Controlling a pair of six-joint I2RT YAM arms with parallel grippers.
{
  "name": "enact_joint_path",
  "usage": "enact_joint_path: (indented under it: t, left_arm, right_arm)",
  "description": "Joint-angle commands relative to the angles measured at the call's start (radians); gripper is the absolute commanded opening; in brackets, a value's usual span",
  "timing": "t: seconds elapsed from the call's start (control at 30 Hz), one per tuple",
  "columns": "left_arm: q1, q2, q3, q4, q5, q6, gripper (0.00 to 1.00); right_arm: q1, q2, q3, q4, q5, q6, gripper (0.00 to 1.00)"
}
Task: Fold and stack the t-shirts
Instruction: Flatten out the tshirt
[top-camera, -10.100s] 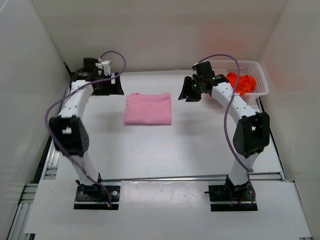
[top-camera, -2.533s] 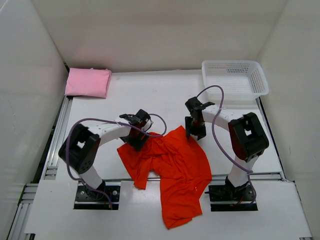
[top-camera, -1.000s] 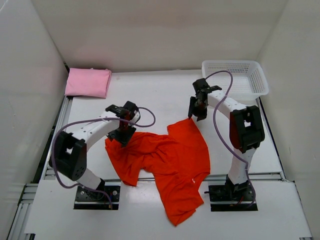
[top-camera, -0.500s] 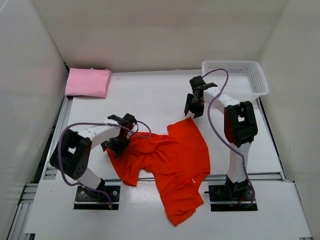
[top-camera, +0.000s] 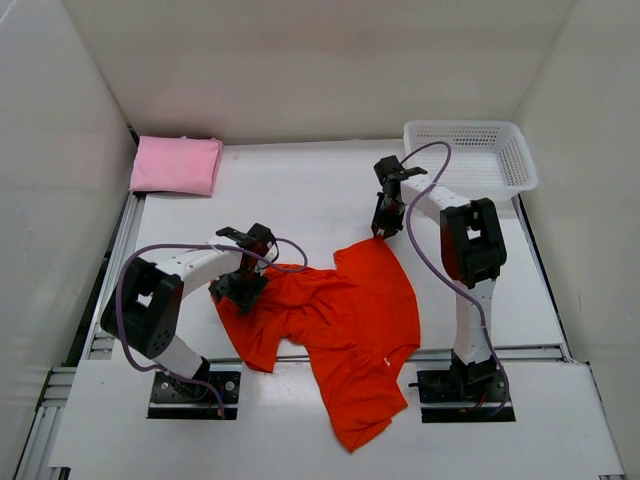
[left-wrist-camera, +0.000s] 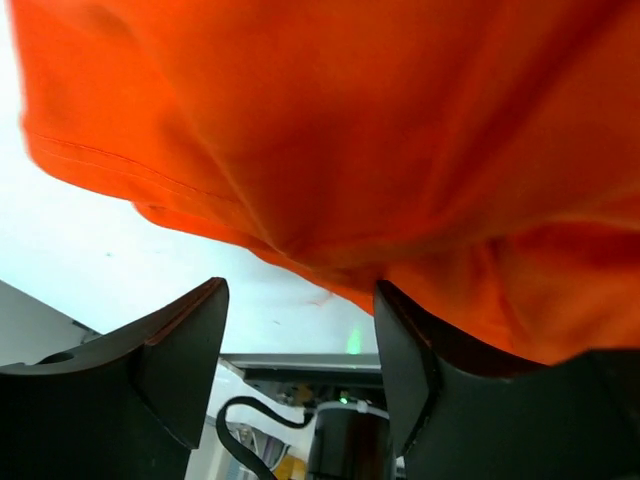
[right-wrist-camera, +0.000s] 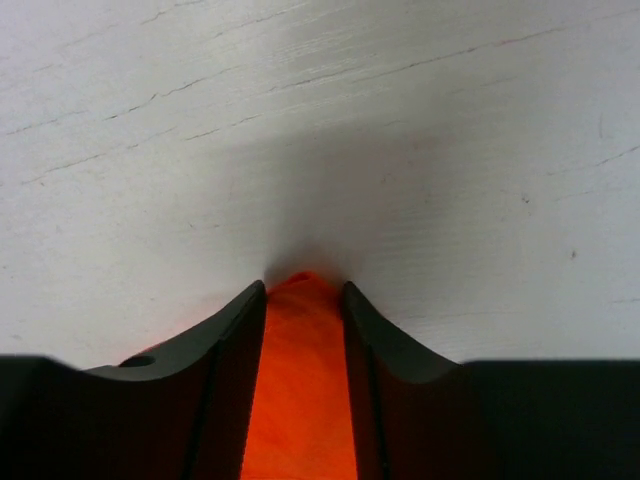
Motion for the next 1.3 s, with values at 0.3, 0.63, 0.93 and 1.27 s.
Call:
enact_joint_path:
  t: [0.3, 0.63, 0.93, 1.27]
  left_arm:
    - [-0.003, 0.055, 0.022, 0.051, -0.011, -0.001, 0.53]
    - [0.015, 0.051, 0.06, 0.053, -0.096, -0.001, 0.11]
    - [0.178, -0.044, 0.687, 0.101, -0.339, -0.001, 0.11]
    - [0.169, -0.092, 1.002, 0.12, -0.488, -0.001, 0.11]
  right_arm:
    - [0.014, 0.003, -0.006, -0.004, 0.0, -0.02, 0.01]
    - [0.014, -0.111, 0.015, -0.004, 0.009, -0.059, 0.01]
    - [-0.054, -0.302, 0.481, -0.042, 0.047, -0.149, 0.01]
    - [-0.142, -0.654, 0.474, 0.116, 0.144, -0.206, 0.01]
